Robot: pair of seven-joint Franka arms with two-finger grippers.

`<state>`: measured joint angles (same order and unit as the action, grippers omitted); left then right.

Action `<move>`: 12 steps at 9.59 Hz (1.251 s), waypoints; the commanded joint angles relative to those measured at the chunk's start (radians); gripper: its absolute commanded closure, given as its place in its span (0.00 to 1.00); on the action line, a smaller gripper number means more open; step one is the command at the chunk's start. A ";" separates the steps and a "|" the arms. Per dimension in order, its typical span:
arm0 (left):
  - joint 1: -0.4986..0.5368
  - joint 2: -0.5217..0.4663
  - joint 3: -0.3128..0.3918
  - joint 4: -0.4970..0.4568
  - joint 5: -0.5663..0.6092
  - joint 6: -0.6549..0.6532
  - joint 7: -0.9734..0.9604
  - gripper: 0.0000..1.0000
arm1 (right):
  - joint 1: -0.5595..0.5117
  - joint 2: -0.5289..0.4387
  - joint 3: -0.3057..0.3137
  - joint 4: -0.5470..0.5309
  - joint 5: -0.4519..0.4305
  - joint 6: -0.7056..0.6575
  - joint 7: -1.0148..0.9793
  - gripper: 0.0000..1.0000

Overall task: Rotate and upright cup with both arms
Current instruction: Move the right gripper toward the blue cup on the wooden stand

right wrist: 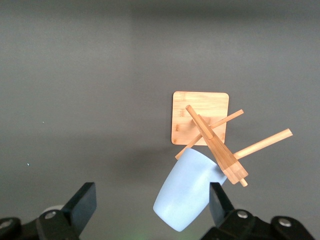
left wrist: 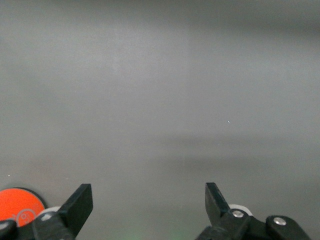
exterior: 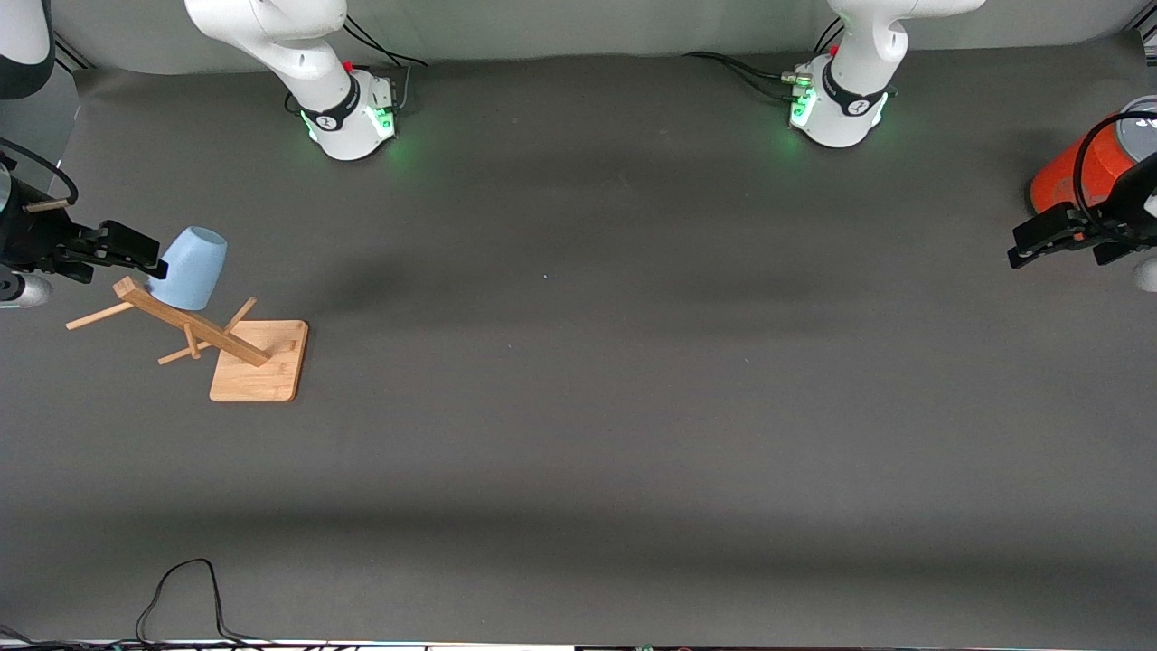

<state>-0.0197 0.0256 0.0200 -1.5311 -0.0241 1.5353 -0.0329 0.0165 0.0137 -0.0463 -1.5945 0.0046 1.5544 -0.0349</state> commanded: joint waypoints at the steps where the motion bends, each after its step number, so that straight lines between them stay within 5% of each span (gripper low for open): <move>1: -0.011 0.004 -0.005 0.026 0.015 -0.048 0.007 0.00 | 0.010 -0.026 -0.009 -0.027 -0.012 0.019 -0.023 0.00; 6: 0.001 0.028 -0.003 0.074 0.001 -0.050 0.005 0.00 | 0.010 -0.032 -0.009 -0.042 -0.012 0.019 -0.016 0.00; 9: -0.002 0.069 -0.003 0.104 0.001 -0.050 0.005 0.00 | 0.010 -0.116 -0.040 -0.140 -0.012 0.044 -0.017 0.00; 12: -0.011 0.262 -0.005 0.337 0.006 -0.125 -0.001 0.00 | 0.010 -0.185 -0.093 -0.196 -0.012 0.027 0.006 0.00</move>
<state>-0.0214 0.1701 0.0127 -1.3604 -0.0241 1.4753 -0.0316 0.0159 -0.1165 -0.1164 -1.7379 0.0041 1.5684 -0.0352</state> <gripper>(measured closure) 0.000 0.000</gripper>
